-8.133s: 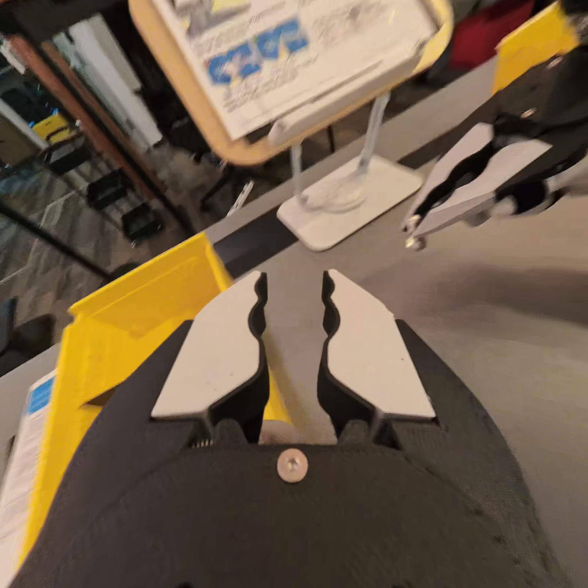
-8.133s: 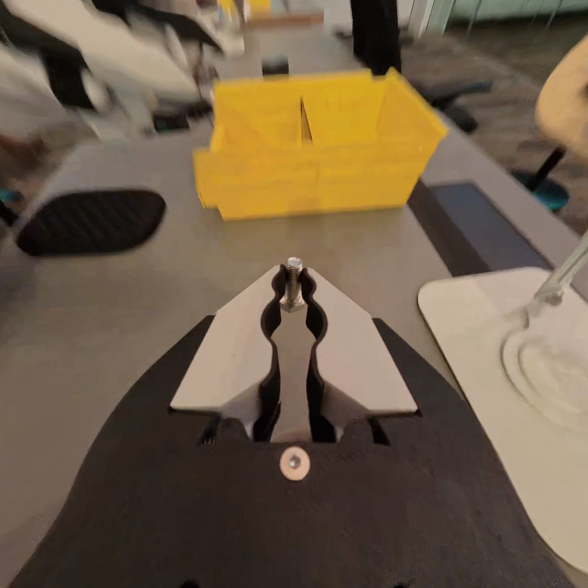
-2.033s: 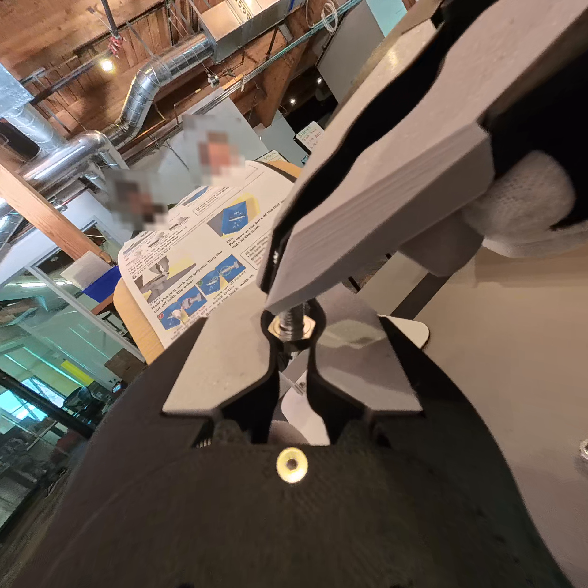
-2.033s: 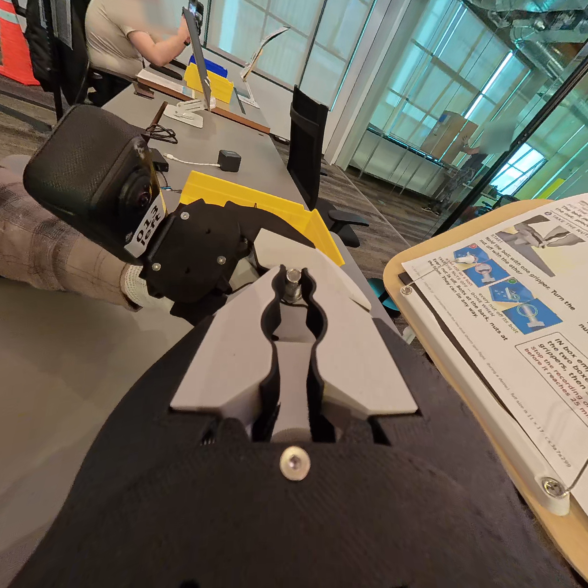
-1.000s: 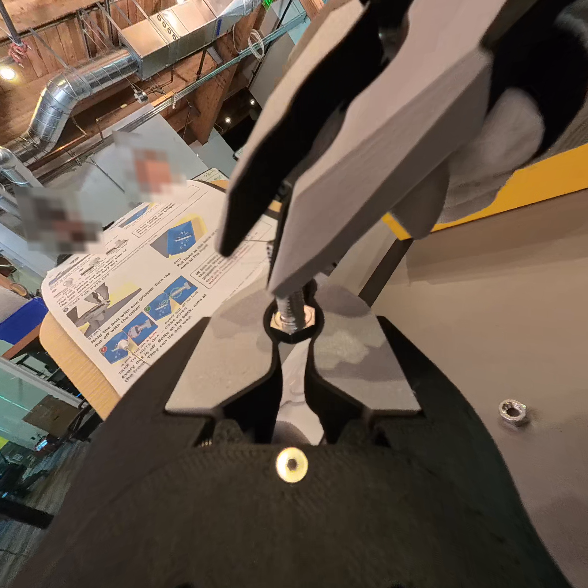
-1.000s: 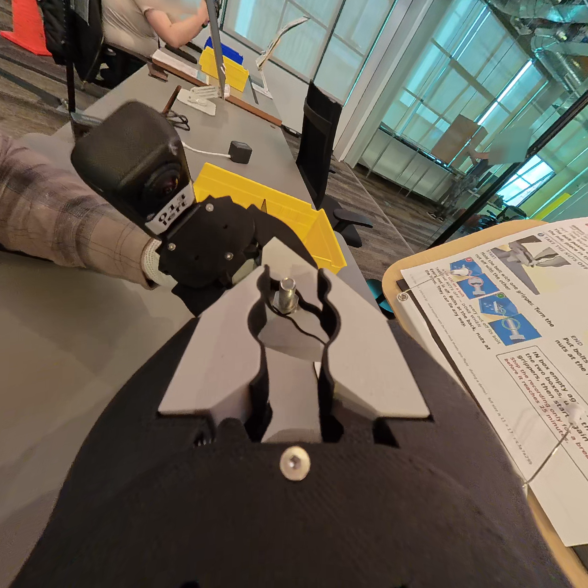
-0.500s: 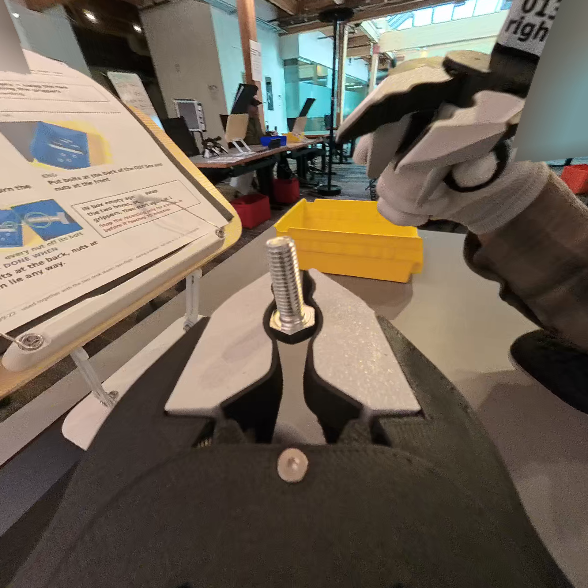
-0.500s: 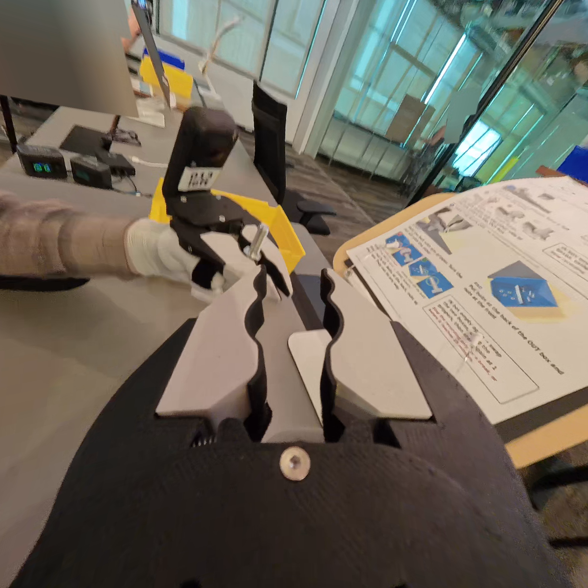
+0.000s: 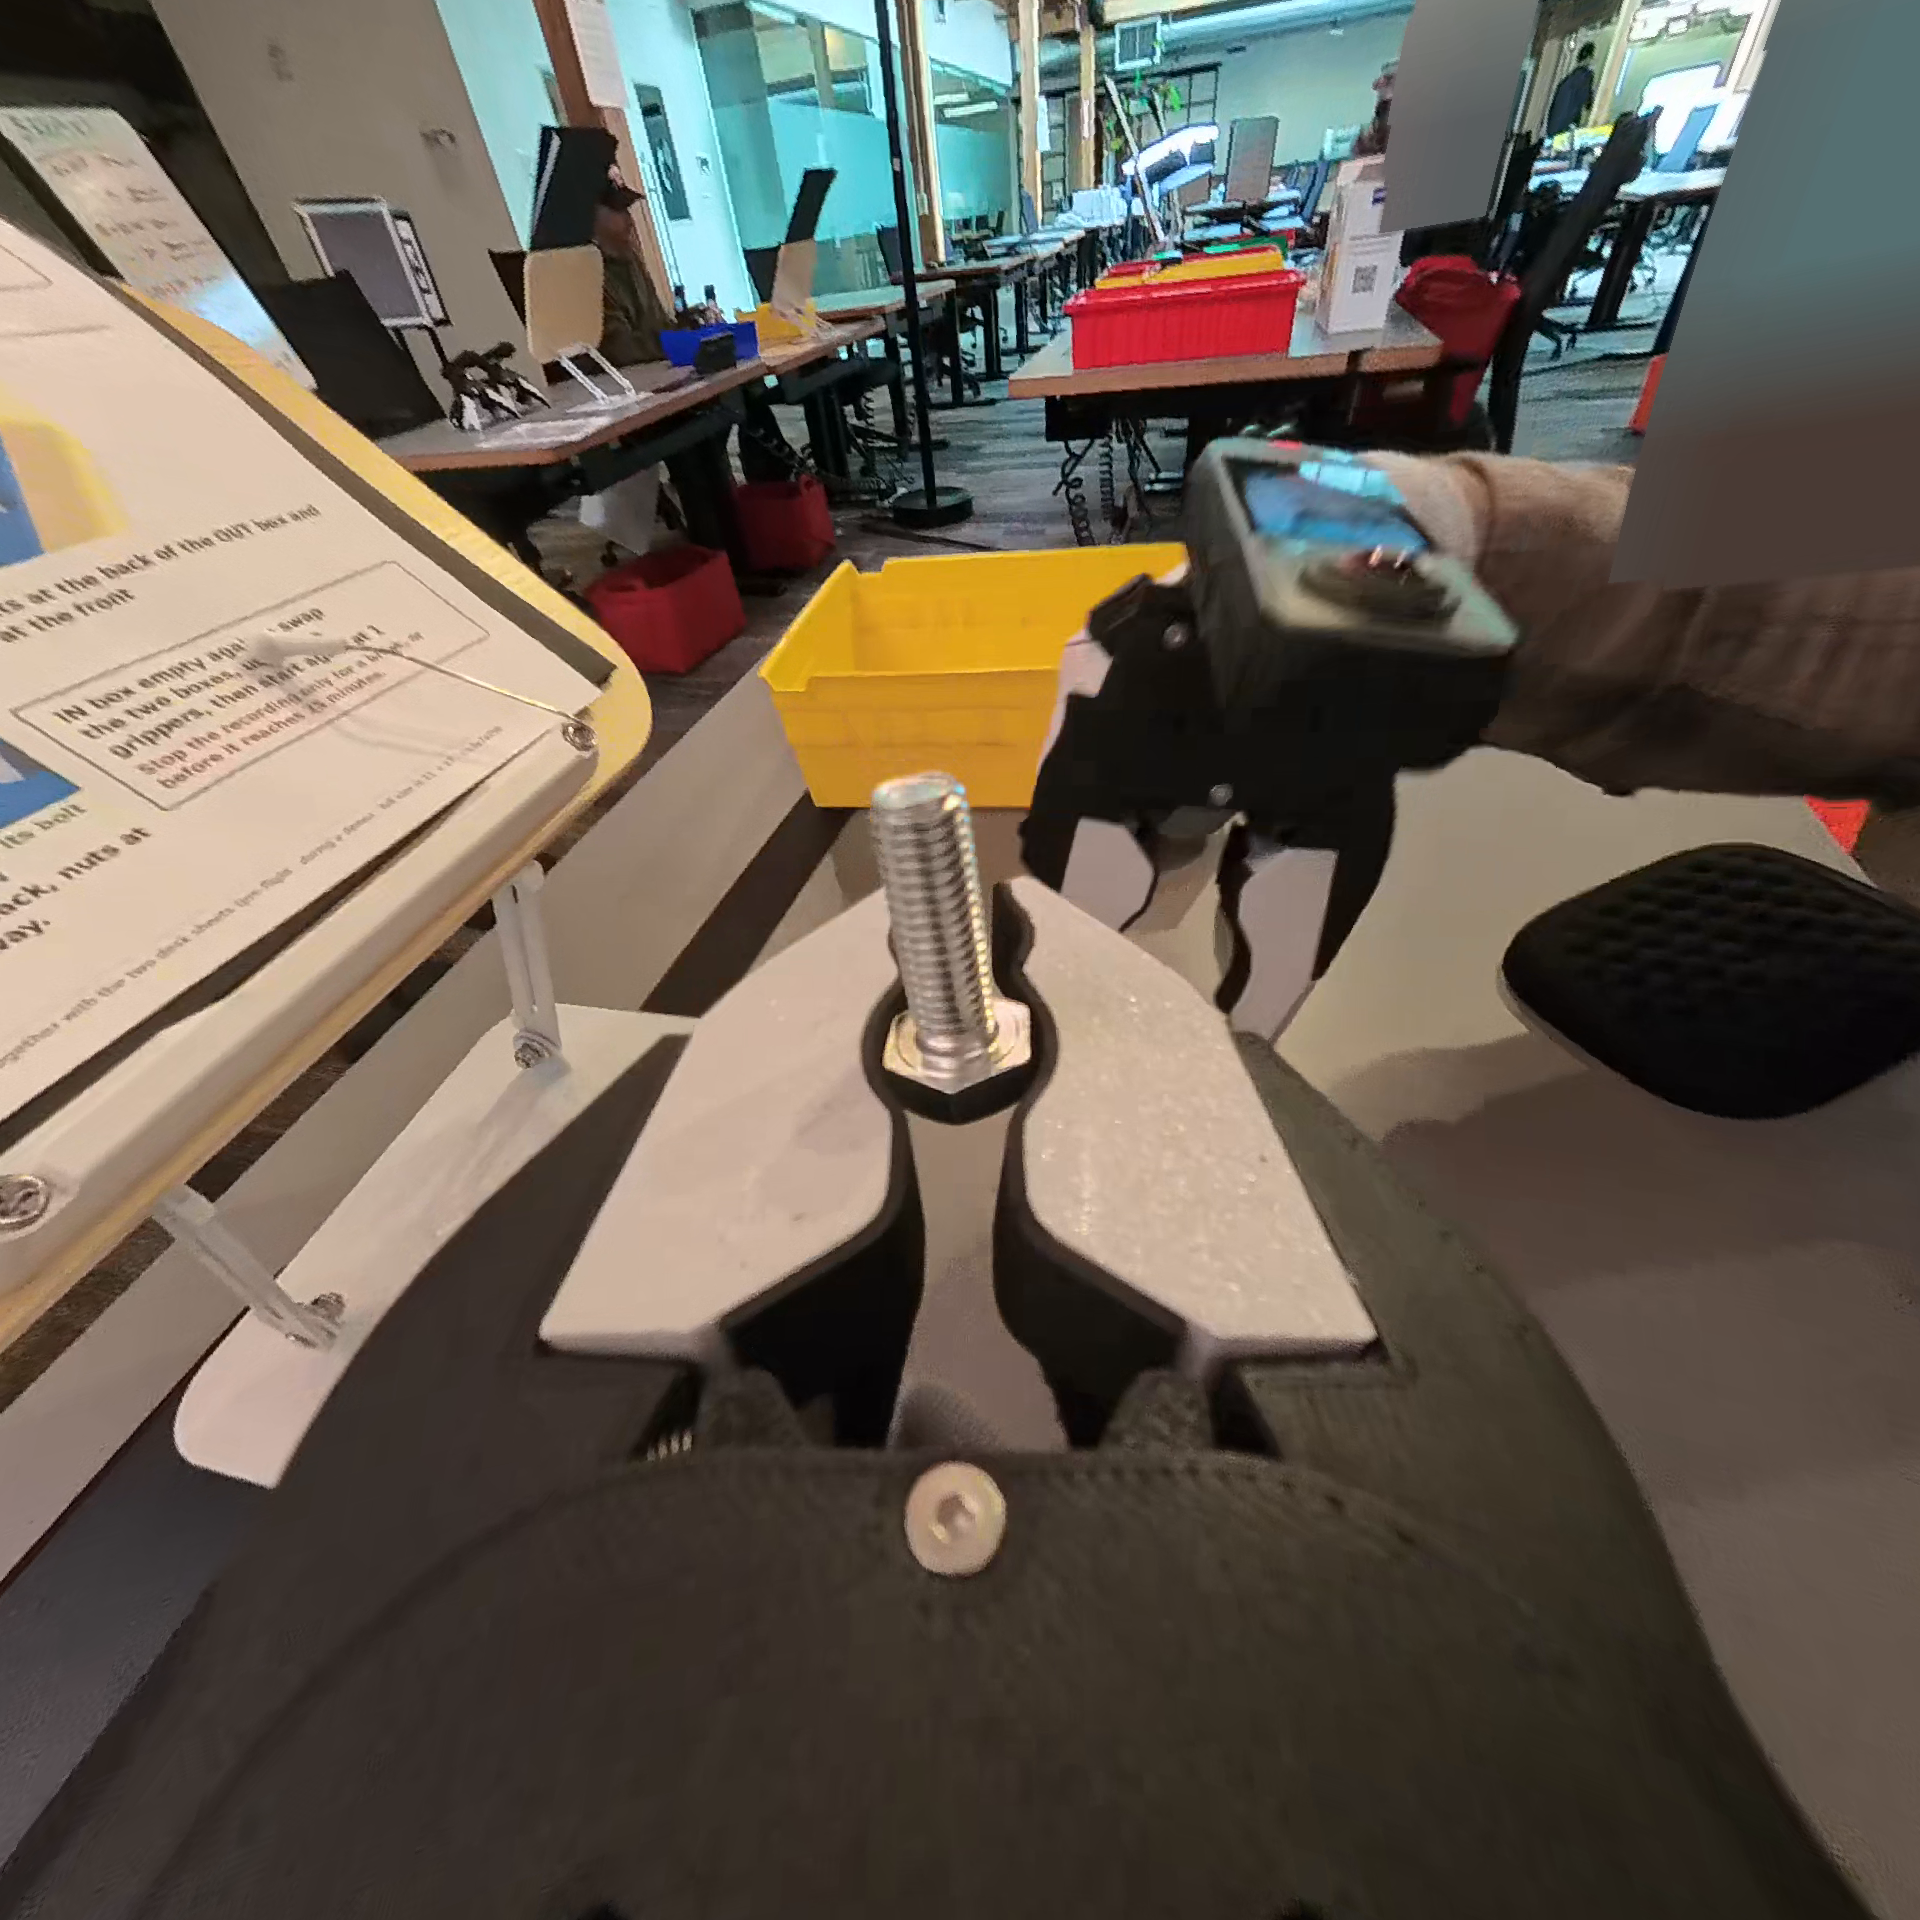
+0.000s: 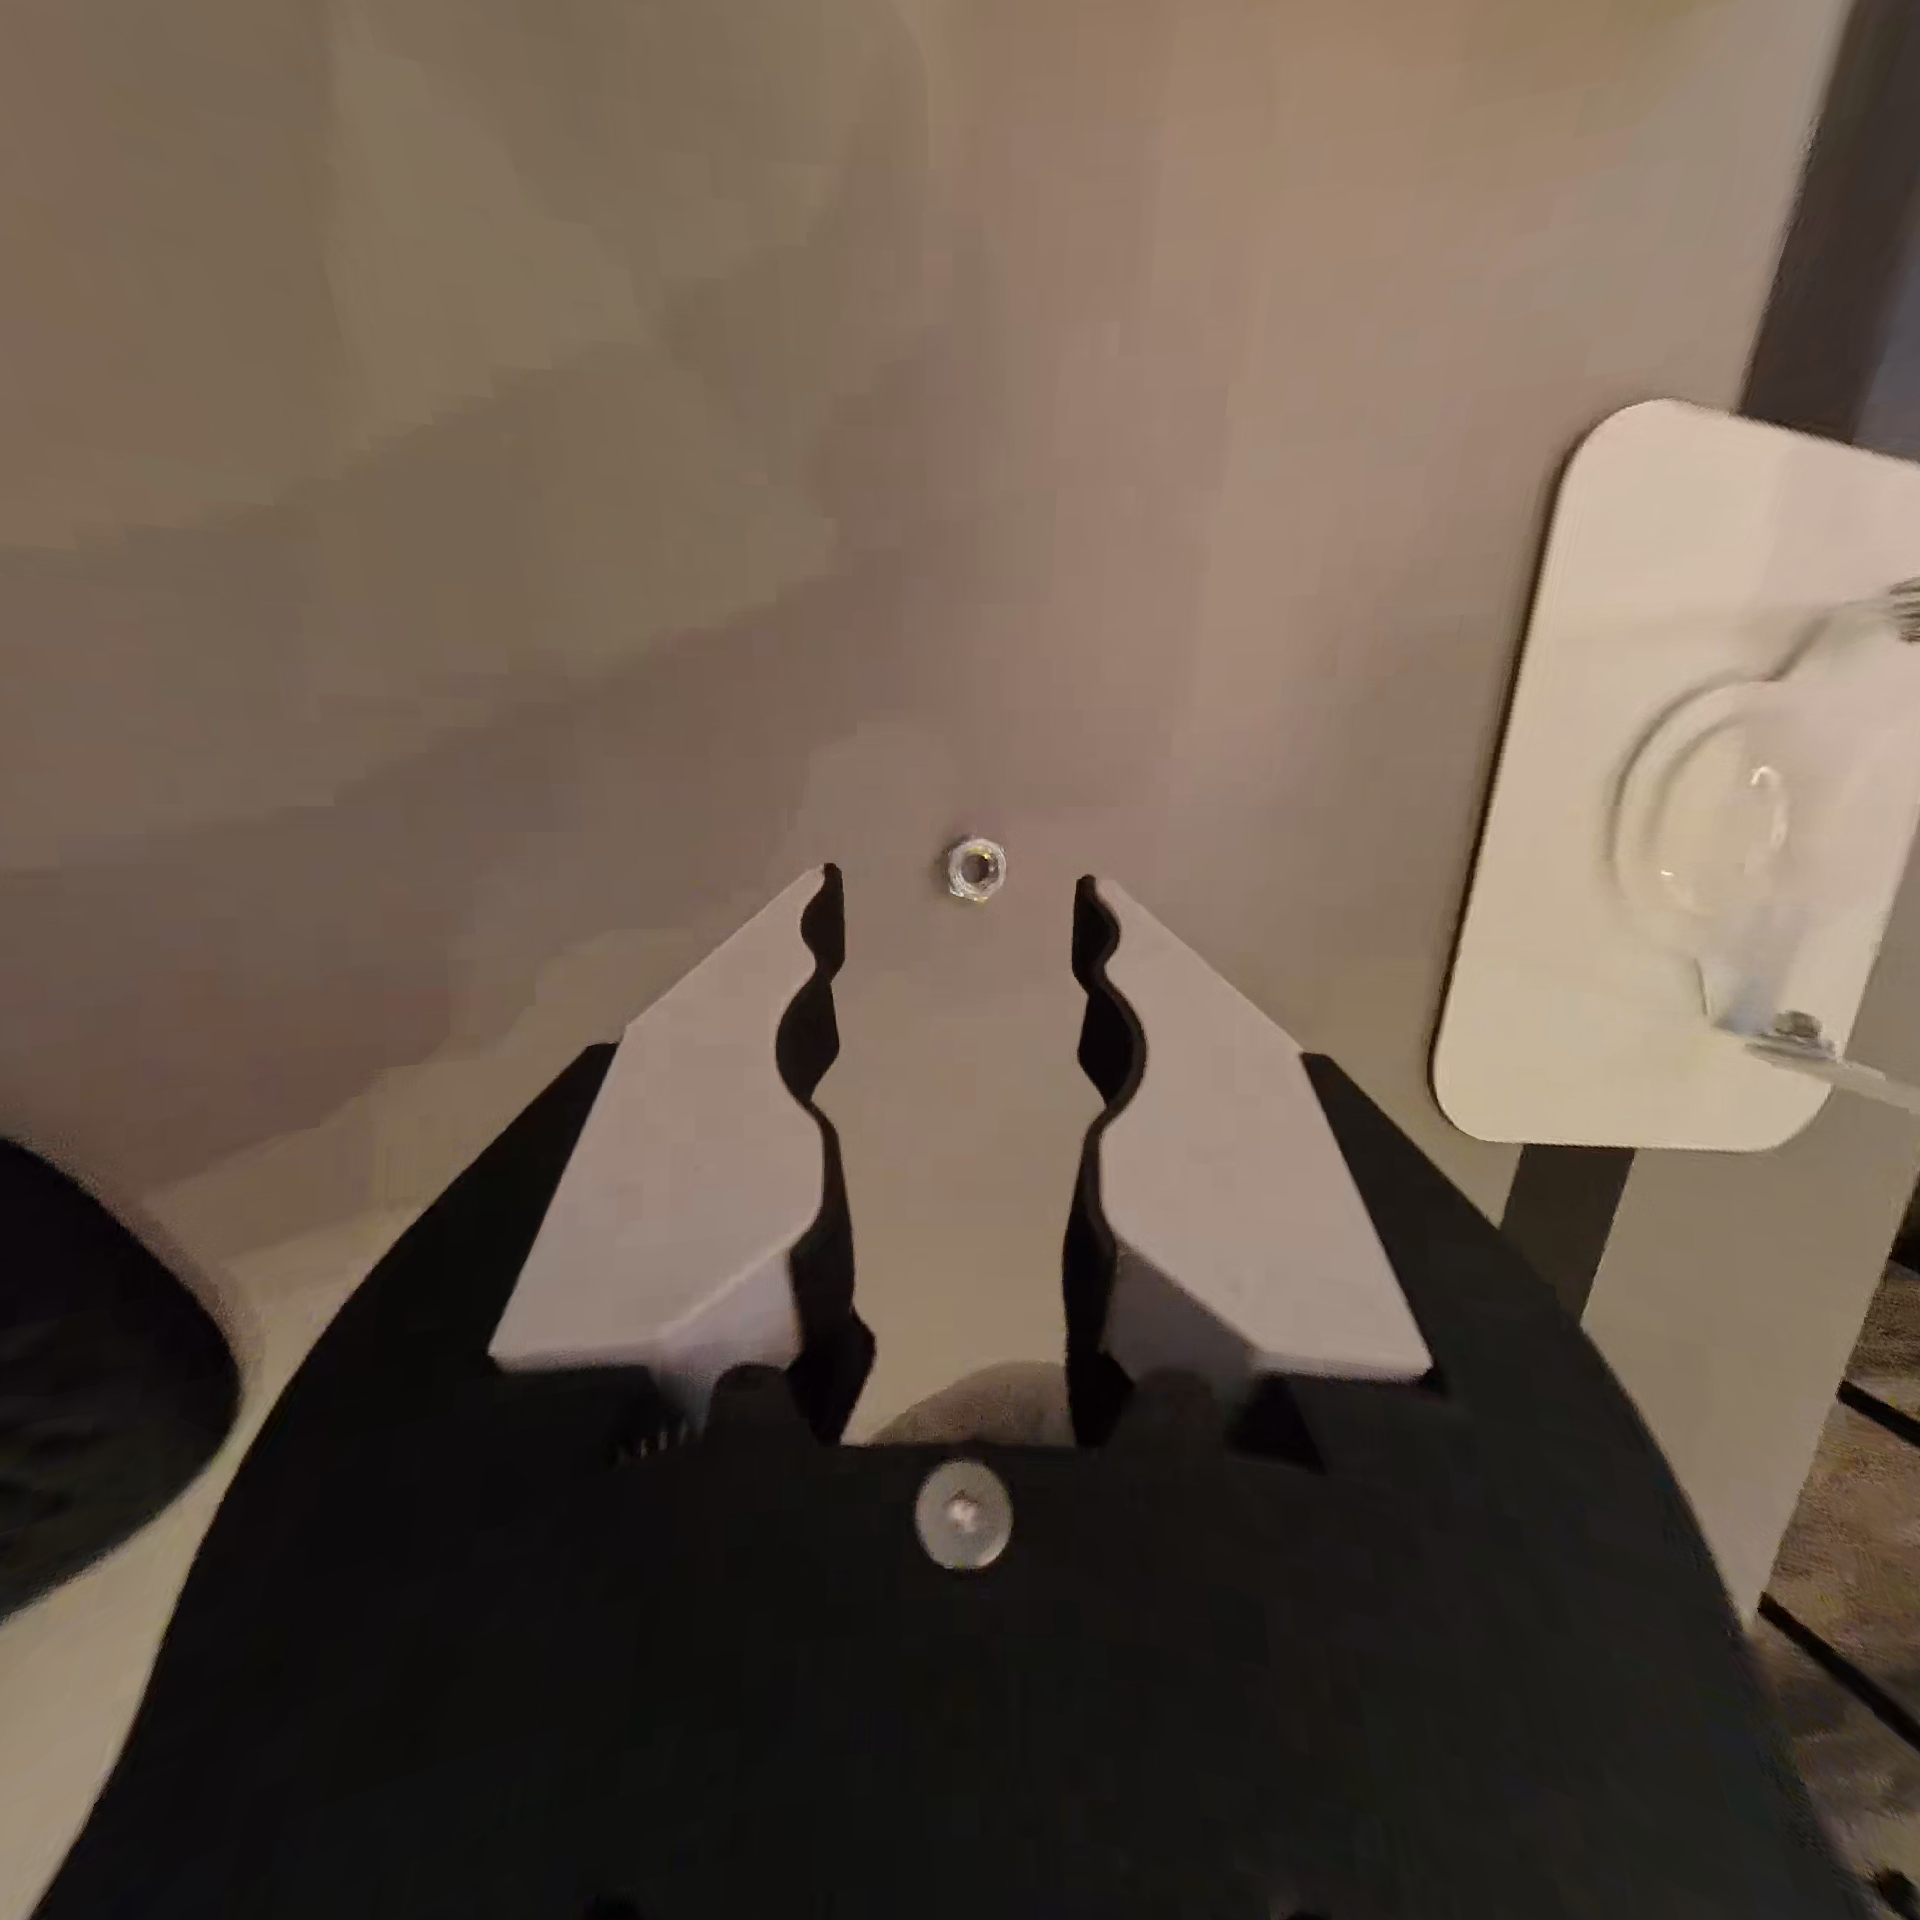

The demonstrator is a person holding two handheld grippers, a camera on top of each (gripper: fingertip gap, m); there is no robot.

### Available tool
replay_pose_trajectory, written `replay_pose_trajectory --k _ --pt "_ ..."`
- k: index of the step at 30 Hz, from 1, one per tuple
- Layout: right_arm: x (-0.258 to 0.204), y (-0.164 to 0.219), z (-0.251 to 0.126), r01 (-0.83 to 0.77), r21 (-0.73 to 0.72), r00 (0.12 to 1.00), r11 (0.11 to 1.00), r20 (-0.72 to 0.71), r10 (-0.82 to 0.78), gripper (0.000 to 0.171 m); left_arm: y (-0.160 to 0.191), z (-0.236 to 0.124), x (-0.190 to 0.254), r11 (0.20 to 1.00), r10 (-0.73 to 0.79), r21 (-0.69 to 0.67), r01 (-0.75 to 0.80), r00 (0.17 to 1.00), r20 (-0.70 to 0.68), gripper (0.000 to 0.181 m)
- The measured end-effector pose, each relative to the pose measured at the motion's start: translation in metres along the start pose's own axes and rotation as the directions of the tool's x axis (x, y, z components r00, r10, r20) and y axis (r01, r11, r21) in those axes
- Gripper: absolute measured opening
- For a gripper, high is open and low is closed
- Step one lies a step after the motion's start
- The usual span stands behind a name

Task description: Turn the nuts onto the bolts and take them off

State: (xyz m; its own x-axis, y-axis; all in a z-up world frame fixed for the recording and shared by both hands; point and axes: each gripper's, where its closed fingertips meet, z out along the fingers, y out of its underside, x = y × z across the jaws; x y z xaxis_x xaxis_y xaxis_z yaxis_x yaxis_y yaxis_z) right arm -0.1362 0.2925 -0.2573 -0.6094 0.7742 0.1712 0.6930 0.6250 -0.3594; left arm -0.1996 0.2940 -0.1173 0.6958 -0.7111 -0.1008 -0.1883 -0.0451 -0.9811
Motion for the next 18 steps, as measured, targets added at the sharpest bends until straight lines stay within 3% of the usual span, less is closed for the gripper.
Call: replay_pose_trajectory --k 2,8,18 --pt "0.001 0.010 0.016 0.038 -0.060 0.998 0.998 0.043 -0.035 0.041 0.005 0.000 0.000 1.000 0.017 -0.025 -0.017 1.000 0.000 0.011" --pt "0.004 0.021 0.048 0.084 -0.065 0.984 0.994 0.163 -0.072 0.035 0.006 -0.008 0.001 0.998 0.041 -0.057 -0.042 0.999 -0.022 0.011" --pt "0.007 0.030 0.063 0.079 -0.078 0.980 0.994 0.190 -0.063 0.015 0.009 -0.010 -0.002 0.997 0.040 -0.068 -0.041 0.999 -0.018 0.011"
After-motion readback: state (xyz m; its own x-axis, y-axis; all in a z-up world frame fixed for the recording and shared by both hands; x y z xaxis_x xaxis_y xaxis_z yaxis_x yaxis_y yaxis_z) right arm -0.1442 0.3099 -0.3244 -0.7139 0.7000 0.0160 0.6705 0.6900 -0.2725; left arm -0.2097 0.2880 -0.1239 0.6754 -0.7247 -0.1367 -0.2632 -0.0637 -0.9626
